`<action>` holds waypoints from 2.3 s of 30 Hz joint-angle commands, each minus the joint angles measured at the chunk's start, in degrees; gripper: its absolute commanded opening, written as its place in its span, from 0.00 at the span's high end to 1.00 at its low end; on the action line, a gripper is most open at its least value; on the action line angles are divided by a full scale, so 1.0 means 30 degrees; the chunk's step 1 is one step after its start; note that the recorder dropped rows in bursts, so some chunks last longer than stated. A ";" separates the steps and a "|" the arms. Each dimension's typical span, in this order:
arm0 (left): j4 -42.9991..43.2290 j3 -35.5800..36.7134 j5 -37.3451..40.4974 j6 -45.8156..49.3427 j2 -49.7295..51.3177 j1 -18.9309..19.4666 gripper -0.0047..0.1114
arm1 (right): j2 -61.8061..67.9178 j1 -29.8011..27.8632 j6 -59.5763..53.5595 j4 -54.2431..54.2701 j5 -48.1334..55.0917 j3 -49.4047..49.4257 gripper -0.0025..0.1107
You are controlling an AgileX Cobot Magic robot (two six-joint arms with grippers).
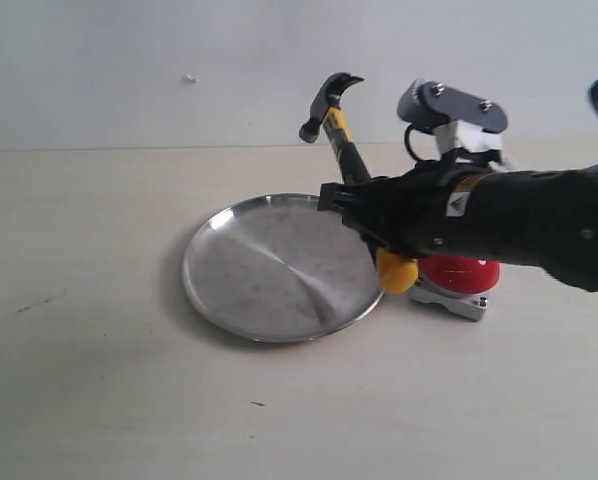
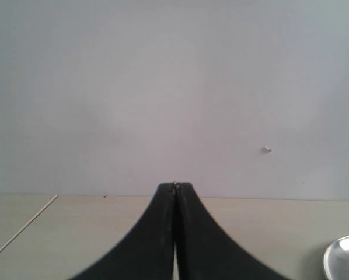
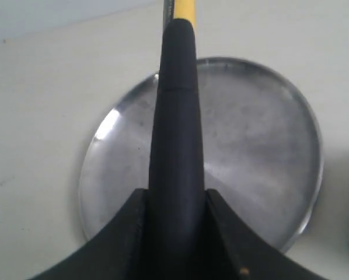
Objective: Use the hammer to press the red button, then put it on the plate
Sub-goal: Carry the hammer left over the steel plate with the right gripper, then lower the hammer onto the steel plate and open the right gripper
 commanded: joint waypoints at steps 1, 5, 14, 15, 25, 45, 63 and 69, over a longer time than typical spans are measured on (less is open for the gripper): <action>0.0021 -0.0018 -0.0037 -0.0028 -0.0076 0.0053 0.96 | 0.2612 0.0392 0.3419 -0.3618 -0.3348 -0.1744 0.98; 0.0021 -0.0018 -0.0037 -0.0028 -0.0076 0.0053 0.96 | 0.4186 0.0479 0.6982 -0.5277 -0.7493 -0.1840 0.98; 0.0021 -0.0018 -0.0037 -0.0028 -0.0076 0.0053 0.96 | 0.6336 0.0570 0.6941 -0.5244 -0.9057 -0.1840 0.98; 0.0021 -0.0018 -0.0037 -0.0028 -0.0076 0.0053 0.96 | 0.6613 0.0570 0.6991 -0.5335 -0.9307 -0.1840 0.98; 0.0021 -0.0018 -0.0037 -0.0028 -0.0076 0.0053 0.96 | 0.7923 0.0570 0.6983 -0.5231 -1.1295 -0.1850 0.98; 0.0021 -0.0018 -0.0037 -0.0028 -0.0076 0.0053 0.96 | 0.8977 0.0570 0.7457 -0.4707 -1.1126 -0.1885 0.98; 0.0021 -0.0018 -0.0037 -0.0028 -0.0076 0.0053 0.96 | 0.8977 0.0570 0.7497 -0.5757 -1.0520 -0.1885 0.67; 0.0021 -0.0018 -0.0037 -0.0028 -0.0076 0.0053 0.96 | 0.8942 0.0570 0.7461 -0.5353 -0.9461 -0.1885 0.57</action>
